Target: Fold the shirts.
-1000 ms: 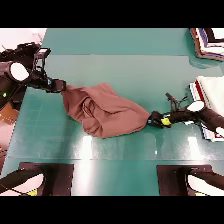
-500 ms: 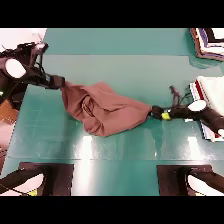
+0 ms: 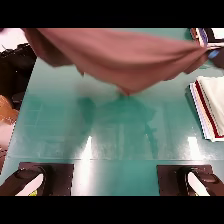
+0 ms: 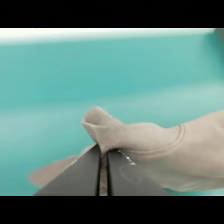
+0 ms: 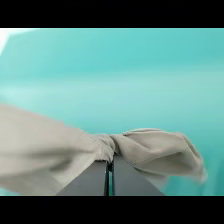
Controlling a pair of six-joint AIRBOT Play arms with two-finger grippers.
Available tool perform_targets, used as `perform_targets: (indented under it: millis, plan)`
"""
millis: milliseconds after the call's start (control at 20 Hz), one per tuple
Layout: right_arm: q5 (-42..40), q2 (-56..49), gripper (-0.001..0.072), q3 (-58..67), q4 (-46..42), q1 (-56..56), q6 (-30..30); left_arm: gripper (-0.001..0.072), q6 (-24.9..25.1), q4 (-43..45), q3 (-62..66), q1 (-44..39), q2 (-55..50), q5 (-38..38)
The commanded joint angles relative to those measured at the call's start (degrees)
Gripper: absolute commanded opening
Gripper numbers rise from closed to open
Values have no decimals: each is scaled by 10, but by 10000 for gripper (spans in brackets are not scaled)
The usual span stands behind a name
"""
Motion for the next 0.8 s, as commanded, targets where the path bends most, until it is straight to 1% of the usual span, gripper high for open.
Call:
perform_targets:
  millis: [0, 150, 300, 450, 550, 600, 750]
  plan:
    - [42, 40, 13, 99, -34, -25, 0, 24, 3, -33, 80, 0, 55, 0]
    - [94, 36, 13, 177, -65, -44, 0, 24, 3, -37, 138, 0, 70, -14]
    - [155, 1, 13, 264, -93, -66, 1, 24, 3, -42, 164, 0, 74, -36]
    - [213, -58, 13, 346, -93, -87, 5, 24, 3, -42, 144, 0, 66, -111]
    - [251, -110, 13, 383, -92, -85, 24, 24, 3, -38, 96, 0, 47, -178]
    - [273, -140, 13, 392, -92, -75, 31, 24, 3, -38, 56, 0, 40, -196]
    - [299, -230, 13, 366, -93, -19, 40, 24, 3, -37, -122, 0, 23, -190]
